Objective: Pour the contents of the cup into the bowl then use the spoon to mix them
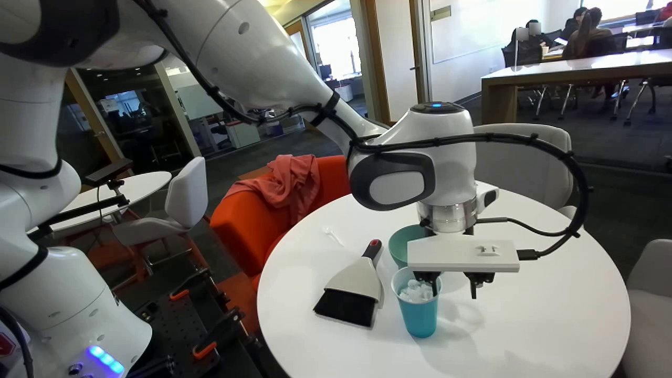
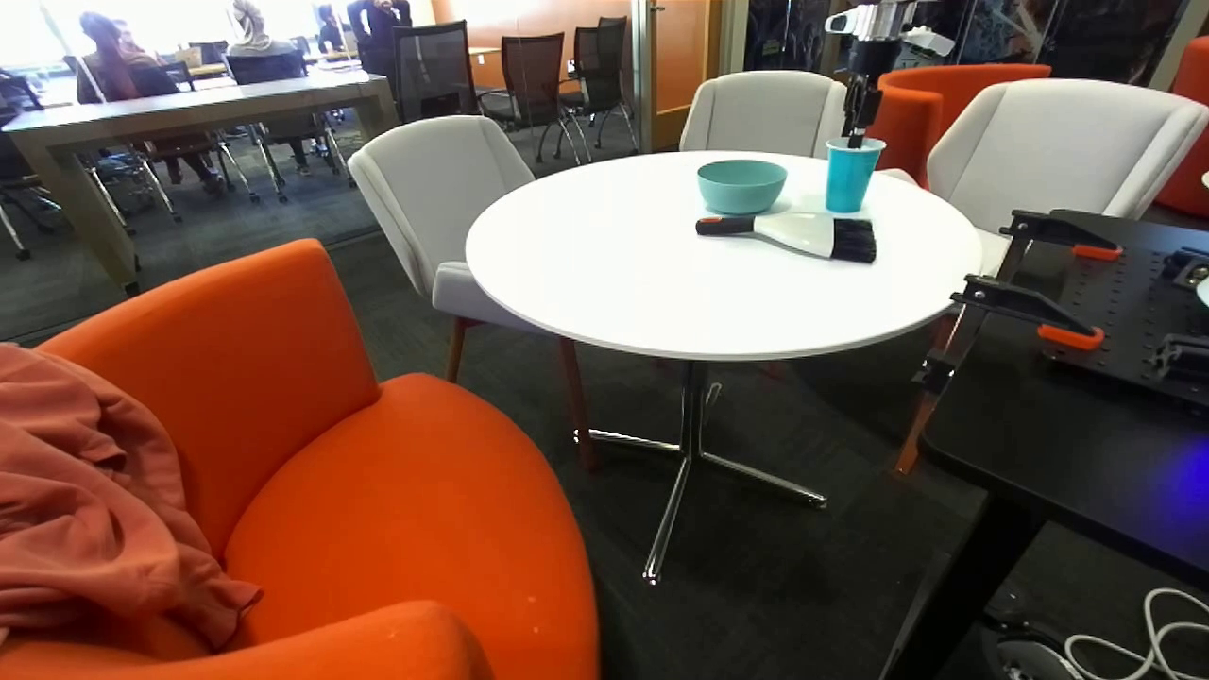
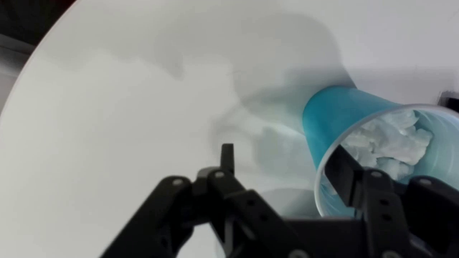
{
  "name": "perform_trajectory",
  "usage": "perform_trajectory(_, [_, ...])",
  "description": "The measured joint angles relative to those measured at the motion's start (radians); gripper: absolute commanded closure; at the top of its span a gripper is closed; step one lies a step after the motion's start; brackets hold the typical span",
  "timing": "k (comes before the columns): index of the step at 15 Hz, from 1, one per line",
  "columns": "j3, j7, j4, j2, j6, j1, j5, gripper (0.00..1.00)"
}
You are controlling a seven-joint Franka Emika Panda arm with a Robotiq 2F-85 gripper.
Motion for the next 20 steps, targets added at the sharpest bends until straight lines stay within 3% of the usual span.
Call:
perform_trajectory(1, [0.002,0.000,0.002,0.003,0.000,0.000,0.000,0.51])
perform_trajectory(3, [0.004,0.000,0.006,0.007,0.000,0.001,0.000,0.76])
perform_trajectory(6, [0.007,0.001,0.007,0.013,0.000,0.006,0.000,0.99])
perform_trajectory(14, [0.007,0.043,-0.003,-0.019,0.002,0.023,0.016,0.99])
perform_trajectory(20, [-0.001,0.261,-0.104,-0.170,0.072,0.056,0.080,0.99])
